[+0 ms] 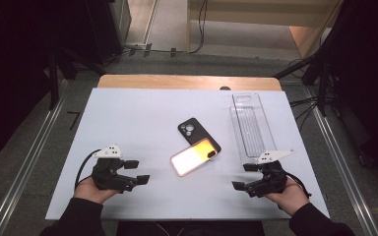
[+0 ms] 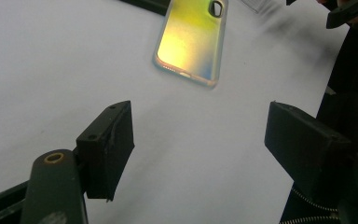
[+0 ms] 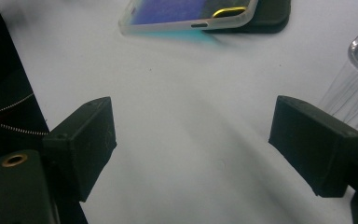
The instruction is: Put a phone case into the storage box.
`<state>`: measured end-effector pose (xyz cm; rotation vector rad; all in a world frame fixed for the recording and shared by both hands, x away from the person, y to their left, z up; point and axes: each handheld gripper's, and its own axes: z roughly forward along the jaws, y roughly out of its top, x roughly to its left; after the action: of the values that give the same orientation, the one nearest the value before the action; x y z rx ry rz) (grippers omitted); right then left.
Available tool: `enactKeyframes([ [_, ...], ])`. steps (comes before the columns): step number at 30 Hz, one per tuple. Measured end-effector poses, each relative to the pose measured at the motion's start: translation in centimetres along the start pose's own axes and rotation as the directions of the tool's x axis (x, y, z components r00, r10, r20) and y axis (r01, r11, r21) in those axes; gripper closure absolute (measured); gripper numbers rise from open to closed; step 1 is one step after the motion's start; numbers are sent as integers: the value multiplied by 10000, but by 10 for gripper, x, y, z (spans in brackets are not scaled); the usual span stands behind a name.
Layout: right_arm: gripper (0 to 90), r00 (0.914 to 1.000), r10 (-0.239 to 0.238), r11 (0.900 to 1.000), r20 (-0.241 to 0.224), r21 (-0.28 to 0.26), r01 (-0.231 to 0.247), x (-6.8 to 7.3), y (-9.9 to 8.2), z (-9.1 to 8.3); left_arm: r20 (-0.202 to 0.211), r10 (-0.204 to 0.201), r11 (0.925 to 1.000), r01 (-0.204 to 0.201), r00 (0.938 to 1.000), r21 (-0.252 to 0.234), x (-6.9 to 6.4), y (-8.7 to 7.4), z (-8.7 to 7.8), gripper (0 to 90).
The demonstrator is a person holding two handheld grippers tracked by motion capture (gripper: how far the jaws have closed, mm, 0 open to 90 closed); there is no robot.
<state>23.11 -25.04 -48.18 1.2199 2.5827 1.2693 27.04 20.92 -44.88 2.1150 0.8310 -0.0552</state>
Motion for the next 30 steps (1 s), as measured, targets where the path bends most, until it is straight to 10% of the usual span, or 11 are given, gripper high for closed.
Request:
enactKeyframes([
  [5,127,10000,-10,10000,16,16,10,0,0,0,260,283,9996,-284,9993,30,0,13,10,163],
  [7,126,10000,-8,10000,36,16,8,0,0,0,-133,253,9992,-257,9996,-322,-2,17,10,0],
  [10,126,10000,23,10000,60,30,-23,0,0,0,304,-10,9983,28,9995,-589,0,24,11,0],
  [30,126,10000,56,10000,78,35,-56,-2,0,-1,-37,856,9961,-855,9963,201,-5,53,41,0],
])
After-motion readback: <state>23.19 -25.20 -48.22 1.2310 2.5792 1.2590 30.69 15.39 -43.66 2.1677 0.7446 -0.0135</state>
